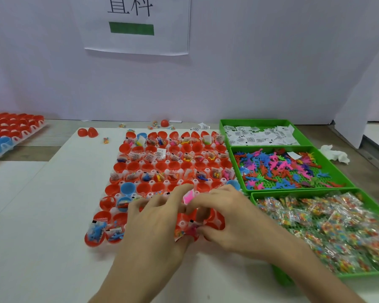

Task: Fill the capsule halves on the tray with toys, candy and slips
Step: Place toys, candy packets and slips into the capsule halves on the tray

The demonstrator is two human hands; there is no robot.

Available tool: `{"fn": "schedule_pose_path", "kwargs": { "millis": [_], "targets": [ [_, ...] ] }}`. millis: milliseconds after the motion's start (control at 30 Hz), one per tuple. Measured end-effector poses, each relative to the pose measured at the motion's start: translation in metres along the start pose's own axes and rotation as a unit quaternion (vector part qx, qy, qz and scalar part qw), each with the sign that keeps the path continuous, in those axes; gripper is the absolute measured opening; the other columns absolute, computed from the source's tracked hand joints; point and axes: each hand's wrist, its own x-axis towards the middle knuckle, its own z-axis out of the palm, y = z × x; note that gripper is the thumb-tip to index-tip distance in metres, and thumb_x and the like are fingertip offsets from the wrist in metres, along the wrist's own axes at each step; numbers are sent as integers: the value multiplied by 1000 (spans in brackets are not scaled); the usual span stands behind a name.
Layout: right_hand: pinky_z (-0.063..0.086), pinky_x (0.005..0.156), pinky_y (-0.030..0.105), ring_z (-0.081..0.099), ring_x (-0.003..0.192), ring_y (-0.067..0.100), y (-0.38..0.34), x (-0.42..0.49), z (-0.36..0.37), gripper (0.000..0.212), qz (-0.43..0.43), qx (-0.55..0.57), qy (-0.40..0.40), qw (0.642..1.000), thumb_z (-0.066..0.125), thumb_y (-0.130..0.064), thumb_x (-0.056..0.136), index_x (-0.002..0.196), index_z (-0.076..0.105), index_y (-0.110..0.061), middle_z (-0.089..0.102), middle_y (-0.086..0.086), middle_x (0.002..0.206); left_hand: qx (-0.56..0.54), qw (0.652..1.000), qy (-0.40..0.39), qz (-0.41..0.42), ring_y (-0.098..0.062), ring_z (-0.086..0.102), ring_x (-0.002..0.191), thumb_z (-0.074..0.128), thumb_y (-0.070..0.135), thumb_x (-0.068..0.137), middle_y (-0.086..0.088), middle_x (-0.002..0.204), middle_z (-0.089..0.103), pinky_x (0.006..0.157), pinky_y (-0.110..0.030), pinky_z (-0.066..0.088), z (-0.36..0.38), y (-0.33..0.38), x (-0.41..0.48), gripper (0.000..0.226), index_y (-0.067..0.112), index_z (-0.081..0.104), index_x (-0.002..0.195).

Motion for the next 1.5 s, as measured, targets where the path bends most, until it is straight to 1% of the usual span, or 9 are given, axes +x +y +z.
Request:
{"fn": "schedule_pose_path", "kwargs": {
  "millis": [267, 467, 600, 767, 933, 1067, 1233, 1367, 1500],
  "targets": [
    [35, 95, 24, 55, 84, 3, -2, -1, -2, 31, -12, -8, 17, 1000, 71, -19, 82, 109, 60, -30, 66, -19, 86, 13, 999, -46, 2, 2, 35, 129, 60, 58, 86, 31, 122, 57, 101, -26, 9, 7, -3, 7, 94, 53, -15, 142],
    [38, 95, 31, 53, 83, 13, -7, -1, 5, 34, -26, -57, -5, 998, 64, -15, 81, 113, 59, -24, 62, -10, 86, 33, 996, -72, 32, 0, 30, 129, 55, 54, 90, 31, 126, 53, 93, -25, 5, 9, -6, 10, 100, 45, -29, 143],
    [39, 92, 33, 51, 83, 13, -8, 0, 9, 35, -31, -60, 3, 998, 63, -11, 80, 112, 59, -24, 61, -10, 87, 22, 996, -79, 23, -2, 33, 127, 56, 51, 91, 30, 122, 53, 90, -24, 5, 8, -6, 11, 101, 47, -33, 137],
    [41, 91, 31, 56, 85, 10, -5, 0, 9, 32, -27, -17, 3, 999, 64, -13, 81, 111, 60, -24, 67, -11, 92, 21, 997, -72, 24, -3, 34, 126, 56, 51, 91, 27, 121, 55, 93, -27, 6, 10, -7, 11, 99, 43, -28, 145],
    [41, 79, 7, 57, 77, -8, -6, 0, 8, 26, -18, 54, 7, 998, 72, -12, 84, 106, 64, -23, 72, -13, 91, 13, 998, -63, 27, -3, 34, 123, 56, 51, 91, 27, 121, 56, 90, -27, 6, 13, -9, 10, 97, 44, -23, 147],
    [50, 73, 21, 62, 79, 3, -7, 0, 12, 19, -15, 63, 21, 998, 68, -11, 86, 101, 63, -22, 69, -11, 87, 24, 997, -60, 33, -2, 31, 124, 55, 48, 92, 27, 122, 56, 88, -25, 5, 14, -11, 9, 95, 44, -21, 147],
    [47, 72, 22, 57, 78, 4, -7, 0, 15, 24, -9, 41, 25, 999, 66, -9, 83, 99, 60, -26, 65, -11, 87, 14, 998, -57, 29, -1, 27, 124, 55, 41, 93, 24, 125, 53, 95, -25, 3, 12, -12, 8, 92, 45, -18, 148],
    [48, 74, 24, 56, 81, 5, -7, -1, 19, 31, 0, 32, 28, 999, 65, -11, 83, 98, 53, -35, 64, -12, 89, 21, 998, -63, 21, -3, 27, 126, 56, 45, 92, 21, 128, 51, 98, -27, 2, 10, -11, 10, 91, 44, -15, 149],
    [47, 82, 25, 58, 88, 5, -6, -1, 17, 27, -15, 35, 22, 999, 69, -9, 82, 102, 59, -24, 63, -13, 97, 26, 998, -63, 18, -2, 34, 123, 56, 49, 90, 23, 123, 53, 98, -26, 2, 10, -12, 10, 90, 45, -10, 150]
  ]
}}
